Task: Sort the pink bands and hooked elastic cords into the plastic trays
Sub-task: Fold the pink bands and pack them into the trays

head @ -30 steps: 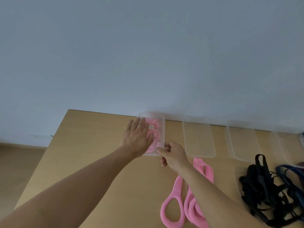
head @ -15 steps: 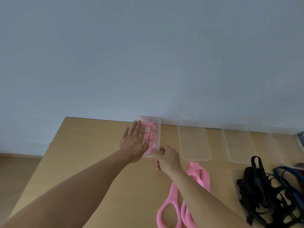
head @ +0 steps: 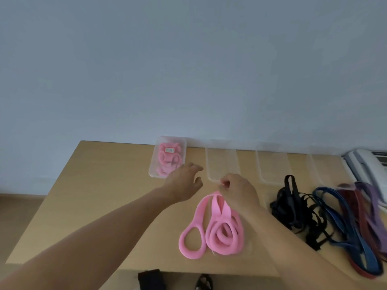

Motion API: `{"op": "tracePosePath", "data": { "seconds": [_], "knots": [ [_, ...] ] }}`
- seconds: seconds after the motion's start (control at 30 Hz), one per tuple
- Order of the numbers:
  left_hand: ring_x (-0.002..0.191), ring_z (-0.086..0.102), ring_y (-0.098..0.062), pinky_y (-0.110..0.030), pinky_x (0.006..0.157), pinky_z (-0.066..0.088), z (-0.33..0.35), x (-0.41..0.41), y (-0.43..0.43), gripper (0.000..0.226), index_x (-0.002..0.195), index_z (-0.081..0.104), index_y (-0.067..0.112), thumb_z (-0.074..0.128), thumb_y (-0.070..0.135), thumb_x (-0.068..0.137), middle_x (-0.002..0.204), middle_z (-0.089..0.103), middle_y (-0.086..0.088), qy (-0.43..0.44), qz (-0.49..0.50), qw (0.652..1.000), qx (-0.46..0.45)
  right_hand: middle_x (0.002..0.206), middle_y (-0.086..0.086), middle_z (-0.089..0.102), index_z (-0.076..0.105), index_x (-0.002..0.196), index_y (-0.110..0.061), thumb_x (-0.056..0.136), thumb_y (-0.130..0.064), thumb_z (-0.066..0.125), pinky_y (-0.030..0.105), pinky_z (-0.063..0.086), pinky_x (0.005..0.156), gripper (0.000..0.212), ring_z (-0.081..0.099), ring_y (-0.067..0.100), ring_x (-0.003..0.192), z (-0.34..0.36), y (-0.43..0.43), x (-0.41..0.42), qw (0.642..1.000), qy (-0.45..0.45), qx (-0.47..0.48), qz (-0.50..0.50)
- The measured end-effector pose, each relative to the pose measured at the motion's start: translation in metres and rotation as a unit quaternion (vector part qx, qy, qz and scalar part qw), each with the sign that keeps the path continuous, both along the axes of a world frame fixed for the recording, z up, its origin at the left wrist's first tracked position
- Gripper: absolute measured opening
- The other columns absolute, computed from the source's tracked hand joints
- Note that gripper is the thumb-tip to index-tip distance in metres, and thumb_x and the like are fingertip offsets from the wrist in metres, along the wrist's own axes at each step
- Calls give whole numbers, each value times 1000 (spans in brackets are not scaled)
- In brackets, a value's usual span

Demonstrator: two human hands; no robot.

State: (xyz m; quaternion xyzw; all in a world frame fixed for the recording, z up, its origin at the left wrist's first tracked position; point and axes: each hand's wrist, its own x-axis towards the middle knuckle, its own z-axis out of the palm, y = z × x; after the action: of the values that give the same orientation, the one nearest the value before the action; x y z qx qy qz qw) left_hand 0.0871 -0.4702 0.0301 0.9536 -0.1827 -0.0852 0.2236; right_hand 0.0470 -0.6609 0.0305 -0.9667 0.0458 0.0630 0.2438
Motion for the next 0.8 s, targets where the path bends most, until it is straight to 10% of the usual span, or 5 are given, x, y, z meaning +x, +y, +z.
{"op": "tracePosePath", "data": {
  "seconds": [0.47, 0.67, 0.8],
  "knots": [
    [118, 54, -20, -34, 95, 45, -6, -44, -26, 41, 135, 54, 23, 50, 22, 94, 134, 54, 1, 75, -87, 993, 9, 94, 2, 67, 61, 102, -12, 90, -41, 54, 35, 52, 74, 32, 66, 22, 89, -26, -5, -77, 980, 189, -65, 1],
    [136, 36, -19, -35, 109, 34, 8, -48, -26, 56, 142, 46, 23, 63, 27, 89, 146, 46, 2, -1, -201, 980, -11, 73, -13, 63, 61, 77, -36, 83, -24, 58, 21, 43, 56, 14, 57, 4, 66, 5, -1, -74, 993, 94, 47, -48],
    [108, 59, -23, -32, 82, 44, 35, -42, -27, 32, 122, 64, 22, 57, 37, 94, 116, 67, 1, 6, -202, 979, 29, 76, -17, 69, 69, 77, -41, 80, -31, 73, 18, 51, 69, 12, 64, 0, 73, 39, 3, -72, 986, 8, 156, -63]
  ]
}}
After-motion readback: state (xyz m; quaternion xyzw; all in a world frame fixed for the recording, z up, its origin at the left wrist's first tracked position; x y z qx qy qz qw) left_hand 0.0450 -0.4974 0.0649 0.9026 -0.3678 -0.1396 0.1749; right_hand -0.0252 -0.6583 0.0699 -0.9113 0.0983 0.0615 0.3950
